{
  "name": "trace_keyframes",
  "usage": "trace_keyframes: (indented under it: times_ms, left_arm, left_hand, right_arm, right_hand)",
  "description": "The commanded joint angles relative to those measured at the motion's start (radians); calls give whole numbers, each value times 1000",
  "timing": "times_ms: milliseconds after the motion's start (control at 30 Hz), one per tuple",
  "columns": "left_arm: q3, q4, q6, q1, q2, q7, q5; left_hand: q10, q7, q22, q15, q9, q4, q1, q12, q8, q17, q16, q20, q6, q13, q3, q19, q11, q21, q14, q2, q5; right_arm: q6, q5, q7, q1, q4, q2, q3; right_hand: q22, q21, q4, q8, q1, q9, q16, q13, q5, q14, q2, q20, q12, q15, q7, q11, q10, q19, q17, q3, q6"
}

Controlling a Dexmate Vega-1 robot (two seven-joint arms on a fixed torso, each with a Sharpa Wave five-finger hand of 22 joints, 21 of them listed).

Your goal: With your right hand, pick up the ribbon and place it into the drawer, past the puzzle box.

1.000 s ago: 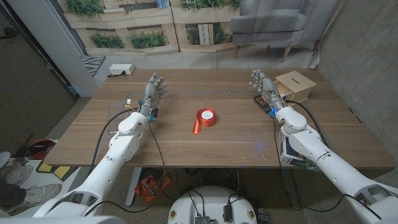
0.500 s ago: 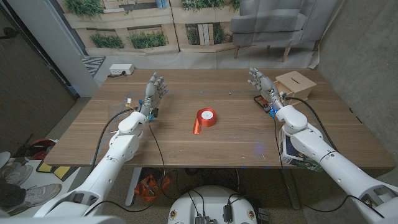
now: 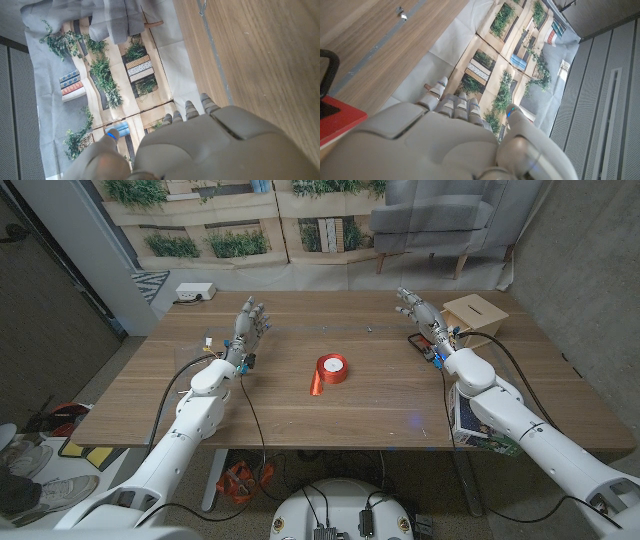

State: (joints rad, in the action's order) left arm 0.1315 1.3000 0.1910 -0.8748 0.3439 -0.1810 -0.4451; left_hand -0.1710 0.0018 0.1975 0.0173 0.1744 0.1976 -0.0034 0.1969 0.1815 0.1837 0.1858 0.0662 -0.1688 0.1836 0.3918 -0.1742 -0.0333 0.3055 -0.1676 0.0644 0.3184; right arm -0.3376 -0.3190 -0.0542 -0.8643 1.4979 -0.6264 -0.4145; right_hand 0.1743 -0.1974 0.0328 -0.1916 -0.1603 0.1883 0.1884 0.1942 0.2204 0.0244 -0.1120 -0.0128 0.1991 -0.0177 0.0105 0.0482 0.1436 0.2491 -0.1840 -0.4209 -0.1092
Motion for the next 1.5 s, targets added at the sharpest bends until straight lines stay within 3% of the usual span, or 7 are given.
trace_keyframes:
  times_ms: [33,367,1500]
  left_arm:
    - [0,4,-5,-4,0,5,5]
    - [-2,10,-6,-7,0,0,1]
    - [-2,32,-7,-22,7,2,-7]
  left_hand:
    - [-156,-1,3,7,3,1,1,8,4,3,5,-1,-150,4,8,-52,3,1,-187,121,4]
    - [-155,1,3,6,3,1,1,9,5,3,5,-2,-147,4,8,-51,3,1,-186,121,4]
    - [-149,0,3,7,4,0,1,10,7,3,6,3,-136,4,8,-48,1,-1,-181,121,4]
  right_arm:
    - [6,76,-26,-10,46,-32,-8]
    - [7,130,-41,-14,81,-50,-14]
    - [49,359,-78,-10,211,-108,-45]
  right_hand:
    - [3,-7,-4,-5,-1,4,7,2,0,9,-1,2,-4,-4,-3,10,-8,6,-2,-3,-1]
    - [2,-8,-13,-1,-9,5,3,3,-1,5,-1,9,-5,9,-7,13,-14,11,0,-7,11]
    - [2,-2,-30,1,-21,5,-1,3,-3,-10,-2,15,-9,4,-19,12,-38,-1,0,-9,29]
